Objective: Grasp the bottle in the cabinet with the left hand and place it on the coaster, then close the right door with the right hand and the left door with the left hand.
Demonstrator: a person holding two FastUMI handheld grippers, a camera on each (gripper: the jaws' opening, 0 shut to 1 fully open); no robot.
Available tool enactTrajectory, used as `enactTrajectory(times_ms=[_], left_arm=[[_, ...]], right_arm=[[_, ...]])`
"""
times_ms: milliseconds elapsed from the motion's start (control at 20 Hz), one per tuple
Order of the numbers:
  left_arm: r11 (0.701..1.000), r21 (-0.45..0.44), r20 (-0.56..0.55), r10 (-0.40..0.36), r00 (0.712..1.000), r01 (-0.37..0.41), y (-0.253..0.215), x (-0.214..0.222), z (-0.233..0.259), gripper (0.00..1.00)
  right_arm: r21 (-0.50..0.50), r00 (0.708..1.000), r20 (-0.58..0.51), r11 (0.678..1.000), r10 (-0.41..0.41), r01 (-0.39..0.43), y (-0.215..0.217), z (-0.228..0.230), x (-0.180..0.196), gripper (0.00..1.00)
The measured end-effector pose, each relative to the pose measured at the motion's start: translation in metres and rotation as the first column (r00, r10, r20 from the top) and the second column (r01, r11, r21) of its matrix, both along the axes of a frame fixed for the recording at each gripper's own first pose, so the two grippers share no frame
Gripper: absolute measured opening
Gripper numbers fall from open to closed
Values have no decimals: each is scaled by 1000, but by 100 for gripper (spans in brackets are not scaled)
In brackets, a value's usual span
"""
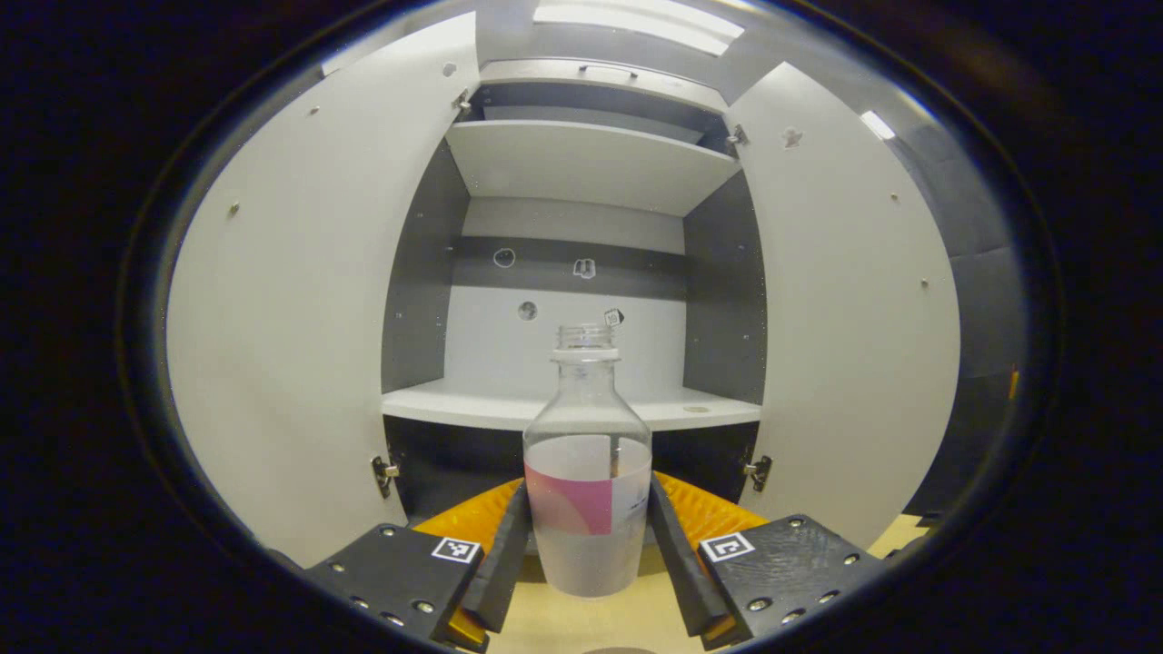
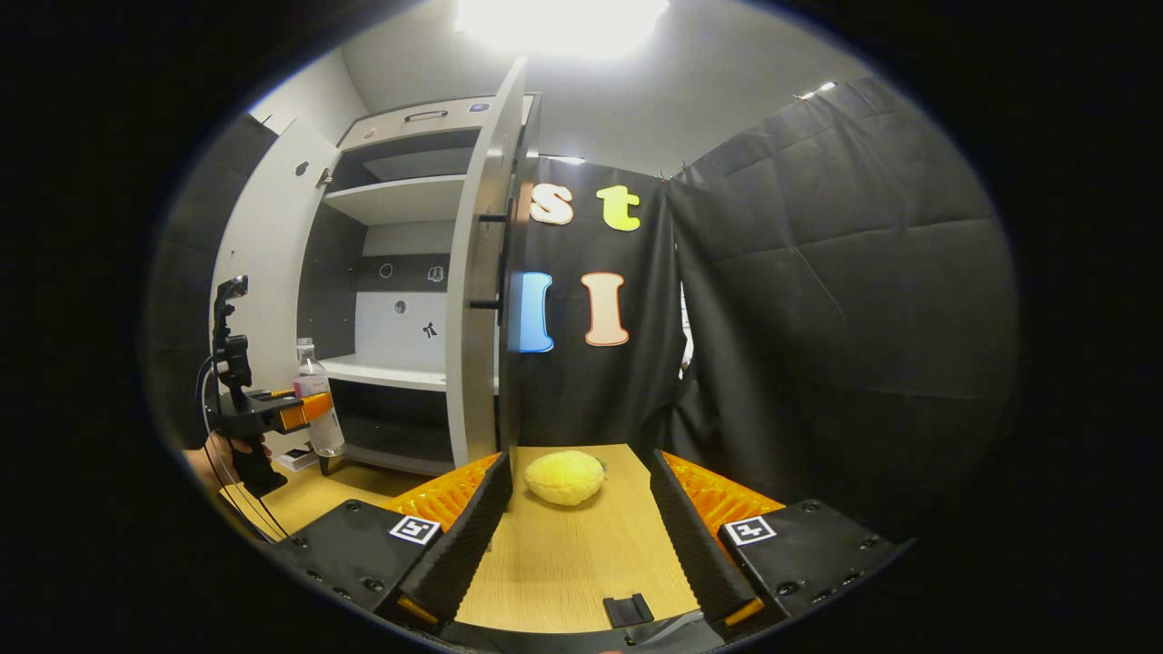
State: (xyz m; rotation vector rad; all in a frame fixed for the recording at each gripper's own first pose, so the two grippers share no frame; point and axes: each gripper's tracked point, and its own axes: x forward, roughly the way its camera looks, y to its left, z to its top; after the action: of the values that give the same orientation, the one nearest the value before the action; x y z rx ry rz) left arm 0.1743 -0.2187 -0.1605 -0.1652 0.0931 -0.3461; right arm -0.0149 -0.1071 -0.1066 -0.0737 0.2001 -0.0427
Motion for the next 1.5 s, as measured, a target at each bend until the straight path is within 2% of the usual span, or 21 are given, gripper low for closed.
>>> enactTrajectory(times_ms=[450, 500, 1150, 1500], left_arm=[[1000, 4, -97, -8, 995, 9, 3, -40, -73, 80], [1000, 0, -106, -12, 994, 13, 0, -44, -80, 72], [996, 62, -244, -49, 969, 66, -33, -81, -188, 73], [996, 64, -245, -43, 969, 60, -34, -89, -192, 74]], right_arm=[[-21, 999, -31, 999, 43, -44, 17, -10, -13, 97], [-24, 999, -33, 999, 43, -44, 18, -10, -14, 97], [-60, 996, -82, 997, 34, -39, 8, -21, -19, 98], [-38, 995, -98, 999, 35, -38, 8, -28, -17, 98]])
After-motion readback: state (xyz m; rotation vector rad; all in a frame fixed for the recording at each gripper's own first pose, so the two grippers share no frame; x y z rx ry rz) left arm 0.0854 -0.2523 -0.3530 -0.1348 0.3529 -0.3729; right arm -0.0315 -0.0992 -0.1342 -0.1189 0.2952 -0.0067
